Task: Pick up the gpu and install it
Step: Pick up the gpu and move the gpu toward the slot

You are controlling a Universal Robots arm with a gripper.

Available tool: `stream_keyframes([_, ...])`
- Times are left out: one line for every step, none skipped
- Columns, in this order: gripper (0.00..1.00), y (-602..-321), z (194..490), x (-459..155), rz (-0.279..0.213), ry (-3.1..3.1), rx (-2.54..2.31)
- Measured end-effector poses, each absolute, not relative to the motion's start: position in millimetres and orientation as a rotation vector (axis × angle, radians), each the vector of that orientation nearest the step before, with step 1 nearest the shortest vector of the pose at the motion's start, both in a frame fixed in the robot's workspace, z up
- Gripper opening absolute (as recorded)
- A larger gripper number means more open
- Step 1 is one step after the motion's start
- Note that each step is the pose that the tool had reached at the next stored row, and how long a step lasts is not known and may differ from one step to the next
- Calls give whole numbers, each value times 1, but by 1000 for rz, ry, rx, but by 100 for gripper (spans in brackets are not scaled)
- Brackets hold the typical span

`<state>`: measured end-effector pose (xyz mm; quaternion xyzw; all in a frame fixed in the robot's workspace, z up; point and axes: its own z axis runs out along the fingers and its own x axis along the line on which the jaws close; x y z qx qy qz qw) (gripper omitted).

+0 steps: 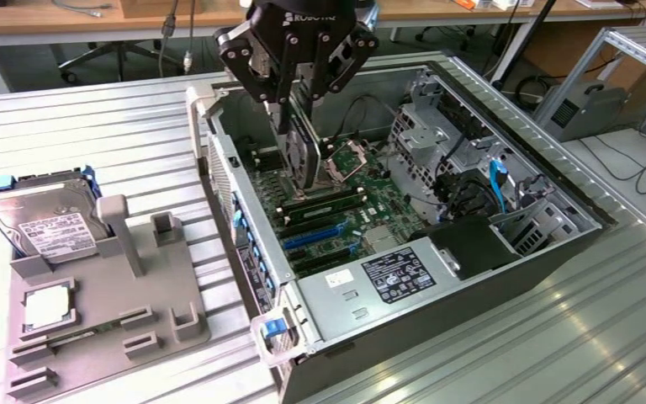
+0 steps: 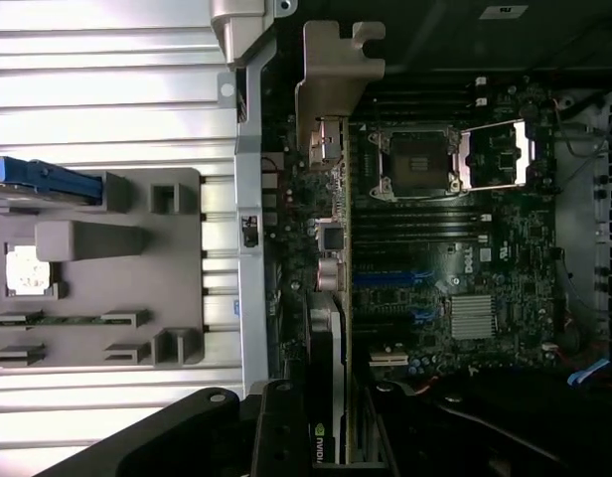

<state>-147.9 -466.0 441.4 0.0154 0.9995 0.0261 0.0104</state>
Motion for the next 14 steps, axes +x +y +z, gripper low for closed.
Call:
stream_keyframes([27, -466, 441, -145, 82, 3119, 48])
stream_keyframes([27, -466, 441, -143, 81, 3119, 48])
stream_keyframes([27, -466, 441, -139, 82, 3119, 48])
stream_keyframes([27, -466, 441, -134, 81, 3119, 48])
stream_keyframes([27, -466, 441, -130, 82, 3119, 48])
stream_keyframes([27, -466, 441, -127, 82, 3119, 48])
stream_keyframes([27, -466, 441, -125, 82, 3119, 48])
stream_keyframes([27, -466, 441, -122, 82, 3119, 48])
stream_keyframes([27, -466, 441, -119, 82, 3119, 48])
stream_keyframes([27, -466, 441, -117, 81, 3119, 48])
stream_keyframes([27, -466, 441, -114, 81, 3119, 48])
stream_keyframes([27, -466, 441, -111, 82, 3119, 48])
stream_keyframes([27, -466, 441, -107, 82, 3119, 48])
stream_keyframes([27, -466, 441, -104, 81, 3120, 48])
